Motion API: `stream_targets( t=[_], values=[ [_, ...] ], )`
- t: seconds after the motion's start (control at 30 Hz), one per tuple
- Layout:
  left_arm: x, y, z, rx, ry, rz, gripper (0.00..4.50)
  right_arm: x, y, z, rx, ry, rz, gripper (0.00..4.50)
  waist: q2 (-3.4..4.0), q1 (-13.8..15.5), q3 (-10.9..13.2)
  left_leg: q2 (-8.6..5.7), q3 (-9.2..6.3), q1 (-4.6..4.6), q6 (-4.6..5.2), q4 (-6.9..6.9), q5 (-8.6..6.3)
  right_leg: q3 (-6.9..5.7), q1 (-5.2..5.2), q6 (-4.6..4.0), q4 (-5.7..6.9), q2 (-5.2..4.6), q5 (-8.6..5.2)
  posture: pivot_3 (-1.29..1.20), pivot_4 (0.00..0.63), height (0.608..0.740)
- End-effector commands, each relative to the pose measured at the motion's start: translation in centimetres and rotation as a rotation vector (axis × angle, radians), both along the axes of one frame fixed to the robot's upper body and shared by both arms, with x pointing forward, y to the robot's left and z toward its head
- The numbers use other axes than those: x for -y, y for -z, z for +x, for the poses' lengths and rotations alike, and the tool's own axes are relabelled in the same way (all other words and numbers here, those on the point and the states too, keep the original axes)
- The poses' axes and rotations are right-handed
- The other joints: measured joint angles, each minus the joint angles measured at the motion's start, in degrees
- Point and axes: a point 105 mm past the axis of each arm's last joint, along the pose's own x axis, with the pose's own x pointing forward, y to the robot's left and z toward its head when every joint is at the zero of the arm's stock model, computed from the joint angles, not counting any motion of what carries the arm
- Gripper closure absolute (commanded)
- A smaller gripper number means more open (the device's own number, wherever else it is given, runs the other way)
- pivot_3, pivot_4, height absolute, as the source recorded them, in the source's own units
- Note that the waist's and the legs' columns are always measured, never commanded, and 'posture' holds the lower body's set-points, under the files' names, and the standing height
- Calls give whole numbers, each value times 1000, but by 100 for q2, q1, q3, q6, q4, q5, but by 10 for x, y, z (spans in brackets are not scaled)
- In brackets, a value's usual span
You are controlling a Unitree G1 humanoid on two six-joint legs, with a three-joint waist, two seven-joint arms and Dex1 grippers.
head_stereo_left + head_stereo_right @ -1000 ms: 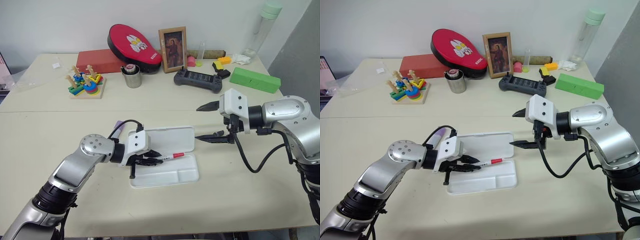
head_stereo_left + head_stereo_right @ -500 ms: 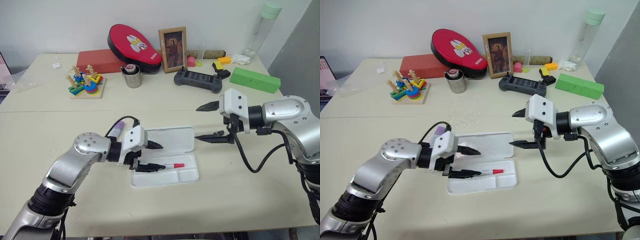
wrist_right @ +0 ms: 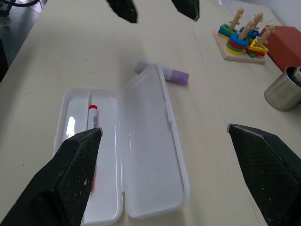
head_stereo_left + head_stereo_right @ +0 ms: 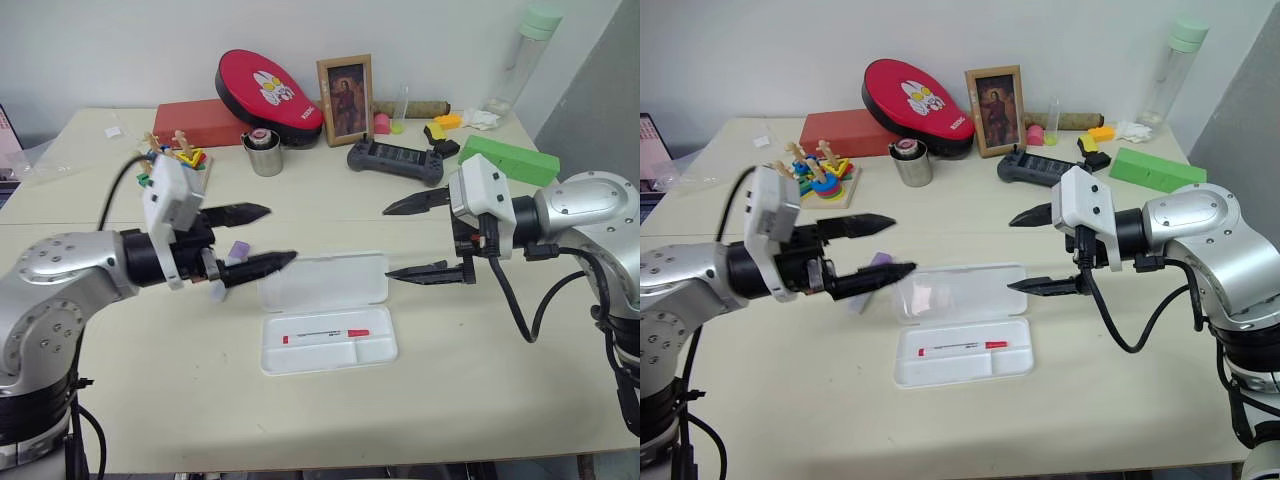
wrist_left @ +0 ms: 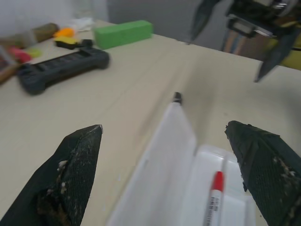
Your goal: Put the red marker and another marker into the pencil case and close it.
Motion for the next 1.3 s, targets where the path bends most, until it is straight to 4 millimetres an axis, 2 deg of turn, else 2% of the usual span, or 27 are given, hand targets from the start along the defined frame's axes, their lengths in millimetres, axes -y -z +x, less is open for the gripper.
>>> stream_targets(
  t=[0.03, 0.27, 0.5, 0.77, 0.87, 1.0, 1.3],
  values=[
    [-18, 4, 8, 35, -166, 53, 42, -4, -7, -5, 42, -52, -11, 0, 0, 1, 0, 0, 0, 0, 0, 0, 0, 0, 0, 0, 0, 0, 0, 0, 150, 740],
    [-52, 24, 34, 29, -413, 114, 42, -5, -2, -1, 51, -56, -23, 0, 0, 7, 0, 0, 0, 0, 0, 1, 0, -1, -2, 0, 2, 0, 0, 0, 150, 740],
    [-67, 48, 50, -21, -482, 119, 42, -5, -1, -2, 54, -56, -25, 0, 0, 12, 0, 0, 1, -1, 0, -3, 0, -1, -4, -1, -1, 0, 0, 0, 150, 740],
    [-70, 87, 61, -116, -483, 115, 42, -2, 4, -3, 58, -55, -56, 0, 0, 14, 0, -1, 2, -1, 0, -2, 0, -1, -4, -1, 1, 0, 0, 0, 150, 740],
    [-68, 99, 63, -144, -477, 110, 42, 2, 12, -1, 85, -43, -117, 0, 0, 15, 0, 0, 2, -1, 0, -3, 0, -1, -5, -1, 1, 0, 0, 0, 150, 740],
    [-63, 106, 67, -158, -466, 102, 42, 7, 23, 3, 121, -33, -186, 0, 0, 16, 0, -1, 2, -1, 0, -2, 0, 0, -5, 0, 0, 0, 0, 0, 150, 740],
    [-58, 123, 69, -216, -468, 97, 42, 3, 22, 4, 127, -31, -171, 0, 0, 12, 0, -1, 2, -1, -1, -2, 0, -1, -4, -1, 2, 0, 0, 0, 150, 740]
  ],
)
